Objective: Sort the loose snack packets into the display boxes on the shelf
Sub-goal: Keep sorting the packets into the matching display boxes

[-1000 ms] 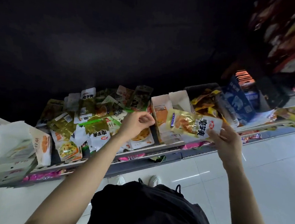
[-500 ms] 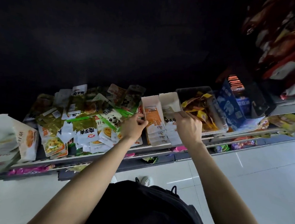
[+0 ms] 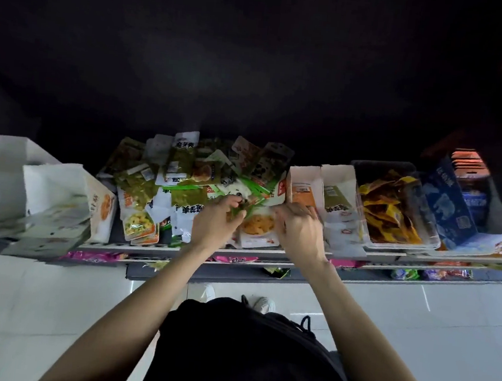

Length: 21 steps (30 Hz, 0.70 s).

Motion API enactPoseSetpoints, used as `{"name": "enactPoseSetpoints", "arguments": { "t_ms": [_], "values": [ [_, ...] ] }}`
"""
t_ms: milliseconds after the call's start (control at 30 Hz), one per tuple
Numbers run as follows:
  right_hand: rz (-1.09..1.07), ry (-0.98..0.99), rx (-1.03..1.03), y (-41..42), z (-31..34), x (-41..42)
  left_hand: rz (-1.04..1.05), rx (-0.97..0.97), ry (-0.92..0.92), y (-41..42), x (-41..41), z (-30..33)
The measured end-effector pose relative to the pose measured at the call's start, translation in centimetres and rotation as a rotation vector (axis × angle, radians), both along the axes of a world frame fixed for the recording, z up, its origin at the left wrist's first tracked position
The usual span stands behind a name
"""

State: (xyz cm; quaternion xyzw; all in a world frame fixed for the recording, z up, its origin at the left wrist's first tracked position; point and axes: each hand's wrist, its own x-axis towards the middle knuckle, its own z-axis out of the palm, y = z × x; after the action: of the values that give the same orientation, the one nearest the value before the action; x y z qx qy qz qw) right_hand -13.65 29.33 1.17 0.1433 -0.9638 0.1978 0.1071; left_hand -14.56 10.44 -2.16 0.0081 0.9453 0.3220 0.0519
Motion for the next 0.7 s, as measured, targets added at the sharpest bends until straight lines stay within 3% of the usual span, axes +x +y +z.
{"name": "enactPoseSetpoints", "arguments": {
  "t_ms": [100, 200, 300, 433, 533, 700],
  "values": [
    [0.199, -0.076, -0.015, -6.1, -1.3, -0.2, 0.119, -0.135, 0.049, -5.5, 1.7, -1.5],
    [0.367, -0.367, 0.213, -11.2, -3.1, -0.8, 0.103, -0.201, -0.027, -8.9, 2.5, -2.2],
    [0.368, -0.478, 0.323, -14.6, -5.0, -1.6, 0.036, -0.205, -0.093, -10.1, 2.4, -2.2],
    [0.262, -0.38, 0.411, -16.1, -6.2, -2.0, 0.001, -0.183, -0.159, -11.5, 1.5, -2.3],
    [0.331, -0.37, 0.488, -15.5, -4.7, -2.2, -0.04, -0.116, -0.179, -12.4, 1.5, -2.4],
    [0.125, -0.011, 0.136, -13.5, 0.0, -1.9, -0.017, -0.037, 0.003, -12.9, 1.0, -0.7]
  ]
}}
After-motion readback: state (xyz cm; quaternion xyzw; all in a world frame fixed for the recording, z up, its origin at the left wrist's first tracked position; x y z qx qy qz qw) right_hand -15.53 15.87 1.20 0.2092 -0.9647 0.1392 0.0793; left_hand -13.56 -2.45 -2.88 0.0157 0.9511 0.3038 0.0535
